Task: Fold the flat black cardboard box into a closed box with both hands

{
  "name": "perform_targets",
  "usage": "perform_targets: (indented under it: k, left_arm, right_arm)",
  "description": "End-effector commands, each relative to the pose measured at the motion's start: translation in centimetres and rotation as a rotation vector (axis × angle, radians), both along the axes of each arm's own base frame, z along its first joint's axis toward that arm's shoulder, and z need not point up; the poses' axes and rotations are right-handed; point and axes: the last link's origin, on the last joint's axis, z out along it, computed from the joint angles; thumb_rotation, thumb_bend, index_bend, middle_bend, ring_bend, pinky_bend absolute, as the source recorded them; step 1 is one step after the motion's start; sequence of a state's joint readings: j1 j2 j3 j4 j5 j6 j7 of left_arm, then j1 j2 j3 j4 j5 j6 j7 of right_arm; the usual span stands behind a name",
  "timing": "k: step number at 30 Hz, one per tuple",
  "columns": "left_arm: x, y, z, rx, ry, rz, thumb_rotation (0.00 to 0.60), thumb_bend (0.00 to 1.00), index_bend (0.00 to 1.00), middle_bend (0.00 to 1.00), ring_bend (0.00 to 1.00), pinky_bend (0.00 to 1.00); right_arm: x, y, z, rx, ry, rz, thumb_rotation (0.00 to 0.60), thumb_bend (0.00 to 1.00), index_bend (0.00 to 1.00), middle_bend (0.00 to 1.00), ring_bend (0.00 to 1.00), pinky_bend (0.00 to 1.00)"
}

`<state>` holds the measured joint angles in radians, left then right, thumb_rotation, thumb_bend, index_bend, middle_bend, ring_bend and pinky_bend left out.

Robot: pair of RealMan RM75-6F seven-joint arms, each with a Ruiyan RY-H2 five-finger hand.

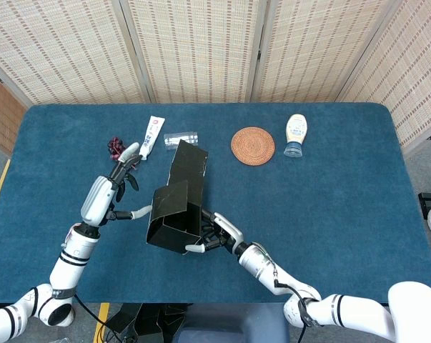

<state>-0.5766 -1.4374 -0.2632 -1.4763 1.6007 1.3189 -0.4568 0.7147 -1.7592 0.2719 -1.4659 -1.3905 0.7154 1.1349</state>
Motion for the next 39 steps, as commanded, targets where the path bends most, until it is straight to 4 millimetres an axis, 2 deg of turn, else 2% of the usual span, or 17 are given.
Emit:
perform_targets:
  k: [1, 7, 17, 30, 39]
  left_arm:
    - [0.2, 0.2, 0.1, -0.012, 0.078, -0.037, 0.600, 0.07, 0.15, 0.06, 0.53, 0.81]
    - [0.5, 0.4, 0.6, -0.005, 0.265, -0.118, 0.600, 0.07, 0.19, 0.10, 0.53, 0.81]
    - [1.7, 0.4, 2.4, -0.057, 0.465, -0.190, 0.600, 0.07, 0.23, 0.11, 0.54, 0.81]
    - [3.0, 0.0, 3.0, -0.146, 0.546, -0.251, 0.600, 0.07, 0.26, 0.14, 0.53, 0.81]
    - [4.0, -0.2, 3.4, -0.184, 0.585, -0.299, 0.600, 0.13, 0.26, 0.14, 0.52, 0.79]
  right_arm:
    - [0.1, 0.0, 0.0, 0.000, 0.016, 0.014, 0.600, 0.35, 0.24, 0.36, 0.71, 1.00]
    - [0.5, -0.3, 0.4, -0.015, 0.022, 0.030, 0.600, 0.35, 0.24, 0.36, 0.71, 1.00]
    - [0.7, -0.5, 0.3, -0.019, 0.023, 0.030, 0.600, 0.35, 0.24, 0.36, 0.71, 1.00]
    - [1.0, -1.1, 0.2, -0.027, 0.033, 0.037, 0.600, 0.35, 0.24, 0.36, 0.71, 1.00]
    - [1.3, -1.4, 0.1, -0.031, 0.054, 0.059, 0.600, 0.35, 0.24, 0.36, 0.71, 1.00]
